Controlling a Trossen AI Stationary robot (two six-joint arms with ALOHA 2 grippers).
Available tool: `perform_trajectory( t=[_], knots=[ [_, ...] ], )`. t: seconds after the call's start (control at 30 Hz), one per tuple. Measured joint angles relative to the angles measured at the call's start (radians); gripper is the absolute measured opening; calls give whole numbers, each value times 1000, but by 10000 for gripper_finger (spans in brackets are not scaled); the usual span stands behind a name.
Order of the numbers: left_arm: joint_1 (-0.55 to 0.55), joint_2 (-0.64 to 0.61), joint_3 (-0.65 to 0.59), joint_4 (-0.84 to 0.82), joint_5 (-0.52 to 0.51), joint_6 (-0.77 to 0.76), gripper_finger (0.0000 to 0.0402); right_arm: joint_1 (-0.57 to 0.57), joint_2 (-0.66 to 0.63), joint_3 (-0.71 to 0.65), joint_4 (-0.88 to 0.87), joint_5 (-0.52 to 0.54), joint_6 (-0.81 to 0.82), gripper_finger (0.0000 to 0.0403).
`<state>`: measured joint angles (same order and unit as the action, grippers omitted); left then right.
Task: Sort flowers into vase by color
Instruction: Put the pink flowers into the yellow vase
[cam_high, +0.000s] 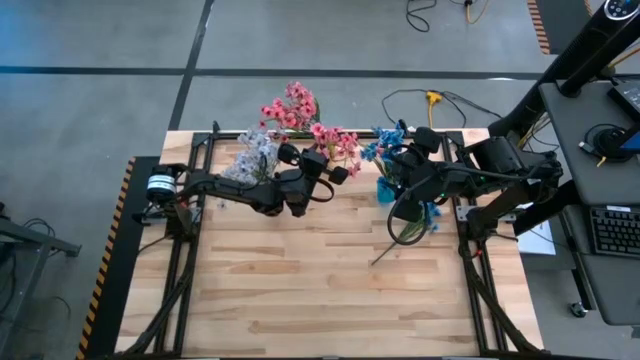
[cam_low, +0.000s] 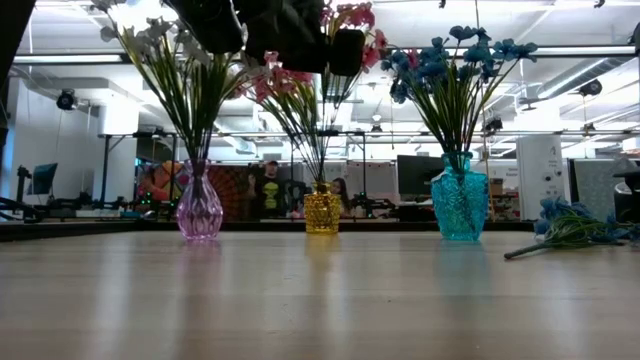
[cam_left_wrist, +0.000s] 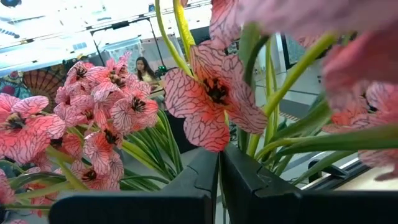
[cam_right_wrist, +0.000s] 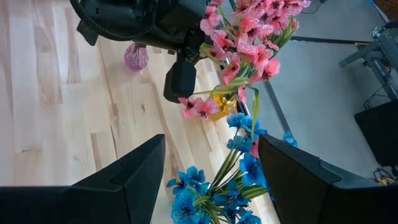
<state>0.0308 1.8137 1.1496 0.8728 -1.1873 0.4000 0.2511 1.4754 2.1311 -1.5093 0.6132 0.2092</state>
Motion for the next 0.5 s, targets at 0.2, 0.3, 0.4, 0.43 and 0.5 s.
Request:
perform_trajectory(
  t=[0.2,0.3,0.4,0.43,0.5],
  knots=[
    [-3,0,0,0,65,1,0,0,0,0,0,0,0,249],
    [-3,0,0,2,72,1,0,0,0,0,0,0,0,249],
    [-3,0,0,1,71,1,0,0,0,0,0,0,0,249],
    [-4,0,0,2,72,1,0,0,0,0,0,0,0,249],
    [-5,0,0,2,71,1,0,0,0,0,0,0,0,249]
  ],
)
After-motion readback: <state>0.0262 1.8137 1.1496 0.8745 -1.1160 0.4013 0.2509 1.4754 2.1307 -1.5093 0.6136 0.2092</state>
